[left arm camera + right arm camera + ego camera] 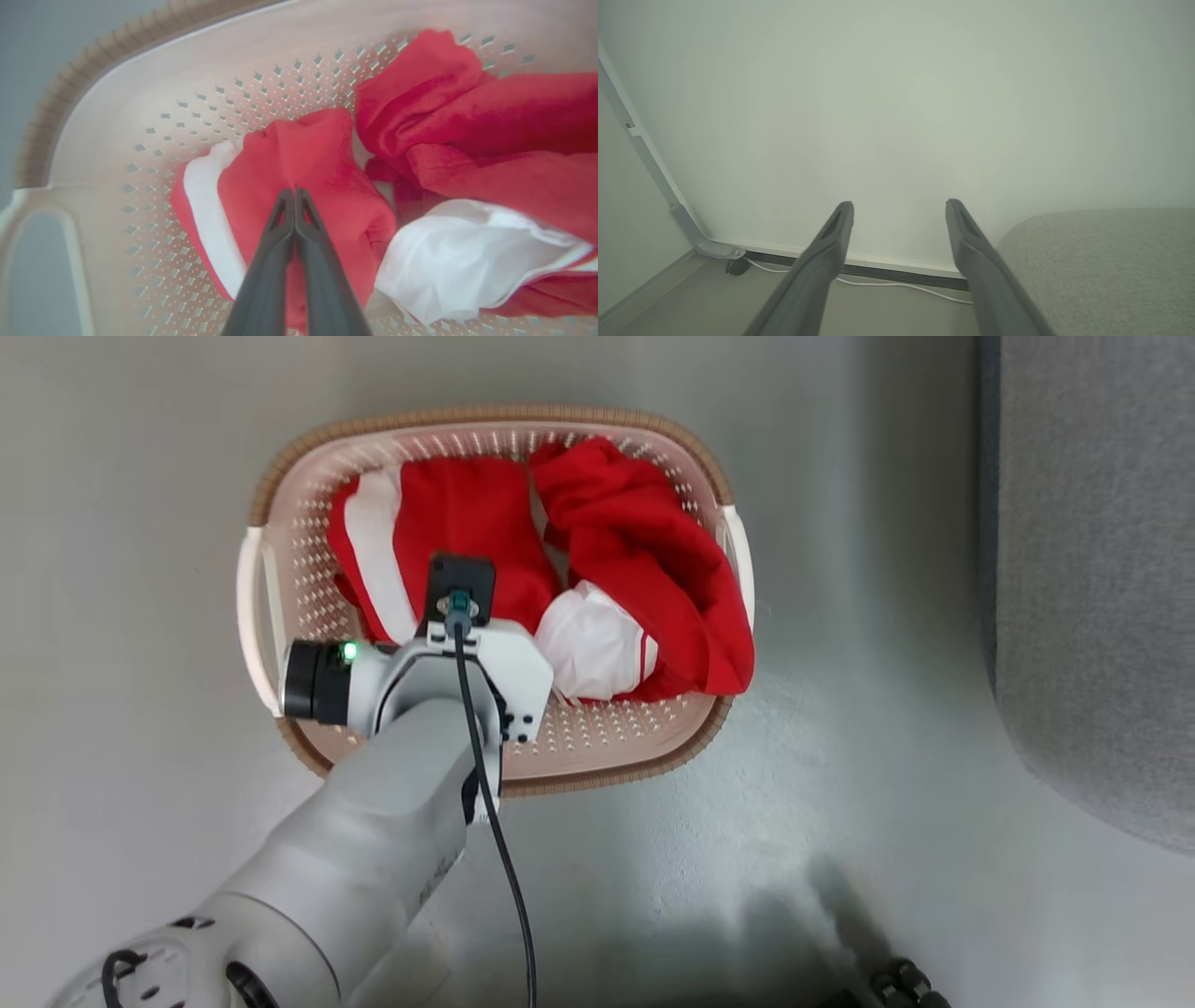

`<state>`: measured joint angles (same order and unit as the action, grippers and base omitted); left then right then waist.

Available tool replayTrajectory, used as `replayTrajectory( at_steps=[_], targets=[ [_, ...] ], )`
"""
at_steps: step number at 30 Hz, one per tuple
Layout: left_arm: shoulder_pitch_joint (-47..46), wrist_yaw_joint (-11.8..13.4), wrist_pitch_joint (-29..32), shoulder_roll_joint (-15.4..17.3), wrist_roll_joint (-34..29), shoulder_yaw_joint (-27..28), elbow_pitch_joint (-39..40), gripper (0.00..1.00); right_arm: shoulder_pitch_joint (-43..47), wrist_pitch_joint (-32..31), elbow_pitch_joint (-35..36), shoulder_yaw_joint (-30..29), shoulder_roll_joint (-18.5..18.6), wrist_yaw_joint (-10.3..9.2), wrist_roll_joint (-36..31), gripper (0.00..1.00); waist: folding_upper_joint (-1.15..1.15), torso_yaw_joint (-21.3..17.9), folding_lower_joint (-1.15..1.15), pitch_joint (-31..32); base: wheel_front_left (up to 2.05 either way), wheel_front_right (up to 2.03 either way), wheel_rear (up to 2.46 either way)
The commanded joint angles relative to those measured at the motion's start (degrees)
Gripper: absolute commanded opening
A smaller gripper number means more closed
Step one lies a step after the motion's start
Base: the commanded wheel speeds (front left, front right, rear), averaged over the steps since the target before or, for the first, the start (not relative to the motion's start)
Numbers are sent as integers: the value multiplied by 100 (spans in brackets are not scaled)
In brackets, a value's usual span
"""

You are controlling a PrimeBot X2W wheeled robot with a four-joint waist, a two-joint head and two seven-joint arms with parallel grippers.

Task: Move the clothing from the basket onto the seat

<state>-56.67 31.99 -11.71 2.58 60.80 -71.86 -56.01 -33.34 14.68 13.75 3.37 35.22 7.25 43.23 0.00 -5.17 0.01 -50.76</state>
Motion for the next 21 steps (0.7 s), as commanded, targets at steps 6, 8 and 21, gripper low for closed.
replayTrajectory(
  at_steps=[6, 8, 21],
  targets=[
    [406, -107, -307, 30, 126, 104, 171, 0, 482, 32, -123, 222, 57, 24, -108, 100, 0, 138, -1, 850, 0, 0, 0],
    [460, -119, -323, 30, 16, 268, 272, 0, 563, 32, -209, 291, 46, 24, -157, 100, 0, 189, -1, 1067, 0, 0, 0],
    [1644, -573, -328, 79, -1973, 2240, 978, 0, 1125, 32, -1012, 699, -385, 24, -598, 100, 0, 447, -1, 2585, 0, 0, 0]
  ],
)
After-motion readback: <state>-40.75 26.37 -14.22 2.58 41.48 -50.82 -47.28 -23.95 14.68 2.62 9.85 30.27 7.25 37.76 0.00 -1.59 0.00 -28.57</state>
